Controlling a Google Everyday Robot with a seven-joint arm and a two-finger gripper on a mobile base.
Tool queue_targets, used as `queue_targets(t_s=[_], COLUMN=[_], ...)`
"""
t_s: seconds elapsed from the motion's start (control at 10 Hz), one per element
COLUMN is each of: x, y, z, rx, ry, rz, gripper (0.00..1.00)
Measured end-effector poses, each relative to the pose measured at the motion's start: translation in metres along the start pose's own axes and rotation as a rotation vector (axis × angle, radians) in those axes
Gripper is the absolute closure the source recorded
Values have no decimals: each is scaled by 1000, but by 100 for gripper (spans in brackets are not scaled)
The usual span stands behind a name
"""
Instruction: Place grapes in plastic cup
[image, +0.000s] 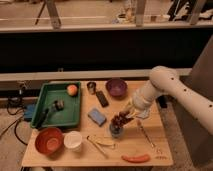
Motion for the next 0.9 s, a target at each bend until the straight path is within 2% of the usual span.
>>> queue_targets(t_s=[0.2,0.3,0.4,0.9], x=[-2,-2,-2,-4], y=[-3,-3,-2,-4], z=[5,6,7,11], rx=[-5,-6,-8,-17], ry=[18,24,29,50], rz=[-8,-8,-8,-15], gripper=[37,31,27,27])
